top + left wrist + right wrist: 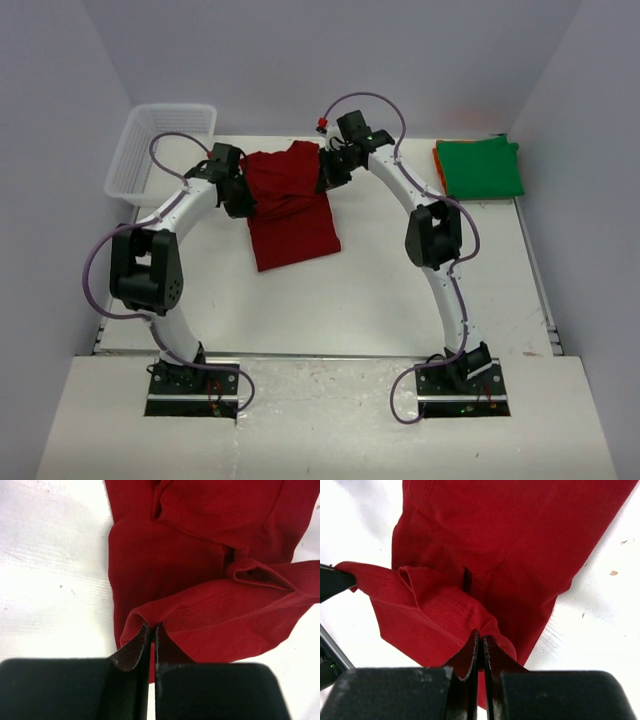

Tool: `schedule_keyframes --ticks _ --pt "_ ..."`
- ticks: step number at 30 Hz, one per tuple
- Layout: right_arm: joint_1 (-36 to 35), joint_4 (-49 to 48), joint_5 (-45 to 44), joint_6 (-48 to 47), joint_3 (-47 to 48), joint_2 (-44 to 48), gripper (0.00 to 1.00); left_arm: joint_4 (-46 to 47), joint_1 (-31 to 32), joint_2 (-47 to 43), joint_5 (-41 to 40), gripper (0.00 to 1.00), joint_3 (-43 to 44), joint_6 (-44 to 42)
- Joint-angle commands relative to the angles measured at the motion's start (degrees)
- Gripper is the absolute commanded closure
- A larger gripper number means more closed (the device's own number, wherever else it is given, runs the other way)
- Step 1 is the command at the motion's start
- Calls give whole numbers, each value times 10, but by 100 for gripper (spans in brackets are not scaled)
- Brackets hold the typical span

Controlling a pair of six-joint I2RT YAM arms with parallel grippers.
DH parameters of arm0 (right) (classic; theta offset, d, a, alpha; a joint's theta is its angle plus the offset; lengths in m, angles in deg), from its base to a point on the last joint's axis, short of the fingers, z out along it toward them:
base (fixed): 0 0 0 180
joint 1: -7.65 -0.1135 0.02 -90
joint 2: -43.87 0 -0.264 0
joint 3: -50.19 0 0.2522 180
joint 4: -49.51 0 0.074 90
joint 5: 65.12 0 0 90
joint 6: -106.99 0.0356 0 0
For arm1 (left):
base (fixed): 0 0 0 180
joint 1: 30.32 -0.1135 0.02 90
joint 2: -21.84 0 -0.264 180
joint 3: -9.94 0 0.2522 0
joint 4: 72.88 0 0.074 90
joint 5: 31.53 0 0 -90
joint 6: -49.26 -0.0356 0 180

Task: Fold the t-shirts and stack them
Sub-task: Fold the folded rectangular tshirt in 1/3 of the way

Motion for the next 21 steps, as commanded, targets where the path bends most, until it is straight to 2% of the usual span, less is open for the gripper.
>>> schedule_keyframes --ticks 1,5,7,8,9,10,11,12,14,17,18,21 --pt "11 12 39 -30 52 -15 100 18 -12 19 -8 100 31 -7" --pt "13 -8 55 -42 63 -22 100 22 -16 43 -23 100 52 -5" --pt "18 0 56 -49 103 -41 100 9 -20 55 -25 100 84 -5" --pt "20 -5 64 -47 113 -46 94 17 -19 63 -25 100 92 -6" --pt "26 -22 65 -40 115 -46 77 19 -21 68 -24 100 110 -10" --pt "29 -29 69 -44 111 -40 63 10 -22 76 -23 95 125 -11" --pt "33 -40 67 -44 103 -34 43 -1 -20 83 -27 89 141 -13" --pt "35 -59 62 -52 86 -25 32 -1 -20 79 -49 68 150 -13" --pt "42 -73 54 -46 85 -10 19 14 -21 58 -82 56 151 -14" --pt "63 -78 55 -33 109 14 12 21 -17 21 -148 42 161 -24" --pt "67 -80 53 -31 103 25 6 17 -14 16 -162 36 175 -31" --pt "77 -77 43 -20 55 80 4 -23 -5 4 -181 34 191 -29"
